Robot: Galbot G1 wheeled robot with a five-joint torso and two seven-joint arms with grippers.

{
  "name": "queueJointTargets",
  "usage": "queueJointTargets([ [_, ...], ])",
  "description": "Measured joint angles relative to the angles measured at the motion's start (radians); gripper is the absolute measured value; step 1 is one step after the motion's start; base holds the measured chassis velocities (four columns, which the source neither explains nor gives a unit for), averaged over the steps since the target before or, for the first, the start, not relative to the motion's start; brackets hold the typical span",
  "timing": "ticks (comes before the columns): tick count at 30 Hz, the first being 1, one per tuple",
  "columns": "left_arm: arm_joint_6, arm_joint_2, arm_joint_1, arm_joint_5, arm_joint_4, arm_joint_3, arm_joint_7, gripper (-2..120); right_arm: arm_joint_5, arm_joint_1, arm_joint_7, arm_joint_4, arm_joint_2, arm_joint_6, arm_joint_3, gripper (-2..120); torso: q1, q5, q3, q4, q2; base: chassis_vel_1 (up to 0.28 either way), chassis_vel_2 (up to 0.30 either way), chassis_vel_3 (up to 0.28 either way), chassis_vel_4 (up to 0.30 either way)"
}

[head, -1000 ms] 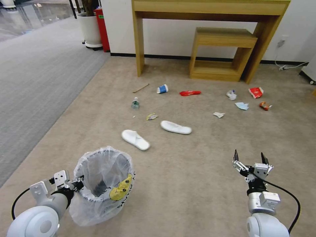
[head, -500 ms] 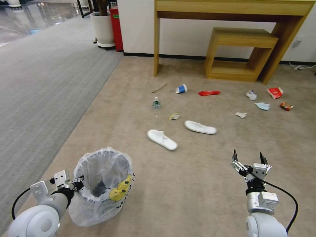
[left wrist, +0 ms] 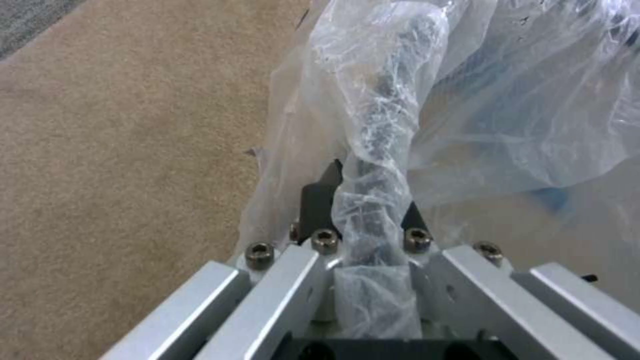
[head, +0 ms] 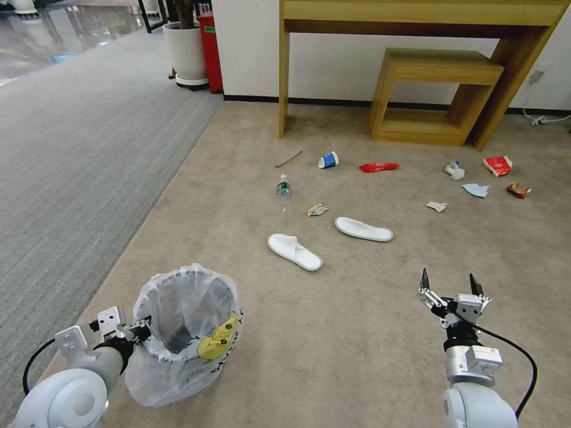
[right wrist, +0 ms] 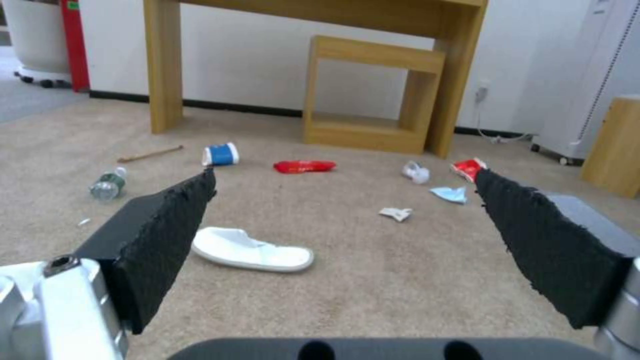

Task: Pick up the trash bin and place the garbage on the floor into it.

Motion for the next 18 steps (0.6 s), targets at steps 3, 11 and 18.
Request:
queueJointTargets([
  [3,0.0,-0.001,0.0,0.001,0.001,0.001,0.0,1,0.0,0.002,0.0,-0.003,-0.001,0.003,0.0,100,0.0,-0.0001,0.0,0.0,0.0,0.0,0.0,0.0,0.0],
  [11,0.0,-0.002,-0.001,0.003,0.001,0.002,0.0,1,-0.001,0.008,-0.01,-0.004,-0.002,-0.011,0.007,100,0.0,0.0,0.0,-0.0001,0.0,0.0,0.0,0.0,0.0],
  [18,0.0,-0.005,-0.001,0.007,0.002,0.004,0.002,1,-0.001,0.006,-0.026,-0.001,-0.001,-0.014,0.013,100,0.0,0.0,0.0,-0.0001,0.0,0.0,0.0,0.0,0.0],
])
